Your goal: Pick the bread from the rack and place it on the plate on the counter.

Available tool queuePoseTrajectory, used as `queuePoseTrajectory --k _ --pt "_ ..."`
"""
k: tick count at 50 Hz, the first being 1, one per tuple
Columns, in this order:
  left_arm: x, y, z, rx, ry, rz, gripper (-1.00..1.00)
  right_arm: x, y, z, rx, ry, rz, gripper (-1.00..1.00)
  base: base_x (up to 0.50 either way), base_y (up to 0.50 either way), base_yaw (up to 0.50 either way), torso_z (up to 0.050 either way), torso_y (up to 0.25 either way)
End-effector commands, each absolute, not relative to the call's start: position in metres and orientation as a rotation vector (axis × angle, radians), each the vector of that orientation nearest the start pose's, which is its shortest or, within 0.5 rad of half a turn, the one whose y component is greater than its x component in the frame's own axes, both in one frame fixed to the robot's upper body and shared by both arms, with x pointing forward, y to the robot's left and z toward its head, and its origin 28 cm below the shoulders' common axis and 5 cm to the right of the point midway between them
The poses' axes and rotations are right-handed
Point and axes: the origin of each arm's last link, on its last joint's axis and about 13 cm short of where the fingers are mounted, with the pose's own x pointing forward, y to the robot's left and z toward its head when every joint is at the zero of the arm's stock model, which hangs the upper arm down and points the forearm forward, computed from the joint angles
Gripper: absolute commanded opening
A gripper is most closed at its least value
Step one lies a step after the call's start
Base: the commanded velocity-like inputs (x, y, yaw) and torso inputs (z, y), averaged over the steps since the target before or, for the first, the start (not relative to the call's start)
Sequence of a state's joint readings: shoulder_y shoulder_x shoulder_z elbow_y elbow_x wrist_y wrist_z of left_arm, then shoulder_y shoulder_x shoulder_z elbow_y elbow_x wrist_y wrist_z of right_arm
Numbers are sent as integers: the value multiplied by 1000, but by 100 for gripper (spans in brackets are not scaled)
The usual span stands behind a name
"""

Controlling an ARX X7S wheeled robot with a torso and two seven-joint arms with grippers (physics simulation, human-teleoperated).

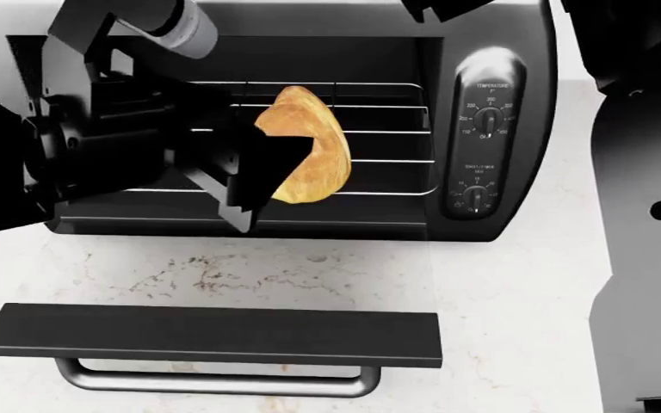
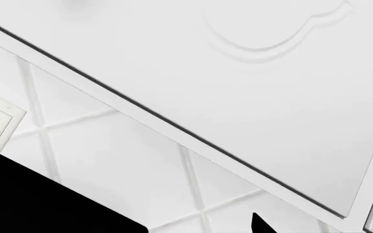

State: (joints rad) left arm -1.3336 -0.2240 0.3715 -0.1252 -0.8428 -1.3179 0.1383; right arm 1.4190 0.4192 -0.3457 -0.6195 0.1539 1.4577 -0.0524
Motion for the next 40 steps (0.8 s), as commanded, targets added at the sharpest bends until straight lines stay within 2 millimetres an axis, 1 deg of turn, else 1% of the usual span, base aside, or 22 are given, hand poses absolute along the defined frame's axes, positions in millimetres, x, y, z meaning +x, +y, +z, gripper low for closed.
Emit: queuePoseTrajectory --k 1,9,20,29,40 --pt "345 173 305 84 295 -794 100 246 -131 385 -496 -450 -26 100 0 0 0 0 0" --pt "351 169 304 101 313 -799 100 244 -133 385 -493 -451 -32 100 0 0 0 0 0" --pt "356 167 302 108 329 -790 100 245 -133 384 -488 -454 -32 100 0 0 0 0 0" --pt "358 164 300 121 343 -795 100 244 -133 384 -486 -457 -30 100 0 0 0 0 0" --pt "359 160 301 134 348 -803 100 242 -133 386 -486 -462 -32 100 0 0 0 0 0"
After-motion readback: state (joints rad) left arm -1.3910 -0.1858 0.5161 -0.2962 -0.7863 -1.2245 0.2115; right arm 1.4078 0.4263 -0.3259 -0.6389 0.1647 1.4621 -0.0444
